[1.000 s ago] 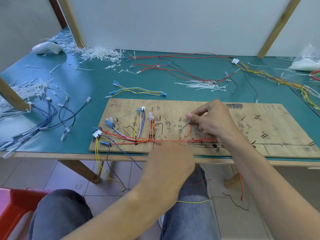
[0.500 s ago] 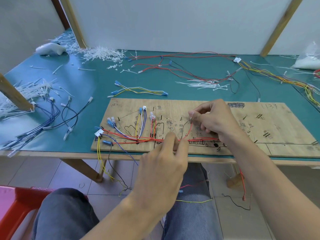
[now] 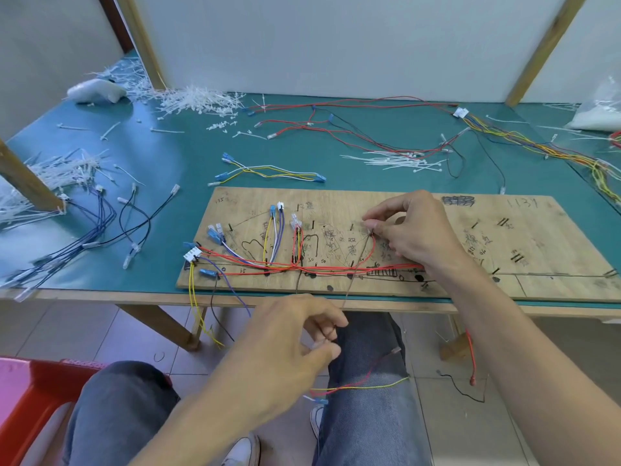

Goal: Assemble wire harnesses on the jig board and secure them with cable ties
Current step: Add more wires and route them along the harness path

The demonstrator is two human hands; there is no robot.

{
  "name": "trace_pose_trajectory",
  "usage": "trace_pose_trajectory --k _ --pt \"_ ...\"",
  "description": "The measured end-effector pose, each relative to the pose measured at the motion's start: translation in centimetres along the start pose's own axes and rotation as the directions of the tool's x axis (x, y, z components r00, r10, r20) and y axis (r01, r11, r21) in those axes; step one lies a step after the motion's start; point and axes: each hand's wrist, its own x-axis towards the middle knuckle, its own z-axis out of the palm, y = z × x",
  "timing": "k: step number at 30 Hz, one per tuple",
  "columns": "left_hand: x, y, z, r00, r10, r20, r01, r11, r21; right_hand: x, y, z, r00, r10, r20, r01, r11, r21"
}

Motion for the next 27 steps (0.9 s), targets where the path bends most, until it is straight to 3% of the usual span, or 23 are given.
trace_pose_trajectory --k 2,9,14,18,21,25,27 --pt "-0.2 -0.4 -0.5 0.999 0.002 0.038 0.000 0.998 -0.059 -0.1 0.0 -0.1 1.000 -0.008 0.015 0.009 1.000 -0.011" --pt "-0.9 -0.7 1.4 0.998 -0.002 -0.058 -0.011 0.977 -0.215 -0.9 -0.9 -0.4 0.995 -0.084 0.061 0.092 0.985 -0.148" --pt "-1.2 -0.7 2.4 0.998 0.034 -0.048 -0.046 0.959 -0.281 -3.4 -0.5 -0.2 0.948 -0.319 0.010 0.309 0.908 -0.284" --pt "-1.4 -0.1 3.2 0.998 -0.039 -0.038 0.008 0.800 -0.600 -6.0 -0.4 0.4 0.892 -0.431 0.134 0.452 0.845 -0.286" --pt "-1.5 0.6 3.1 0.991 -0.108 -0.080 0.010 0.654 -0.757 -6.9 -0.1 0.7 0.879 -0.460 0.129 0.477 0.832 -0.284" --pt "-0.9 1.2 1.6 0.942 -0.145 -0.304 -0.084 0.773 -0.629 -7.7 -0.2 1.3 0.848 -0.526 0.066 0.520 0.802 -0.293" --pt "-0.1 1.2 0.5 0.916 -0.182 -0.358 -0.100 0.761 -0.642 -8.2 -0.1 1.9 0.836 -0.547 0.049 0.537 0.794 -0.285"
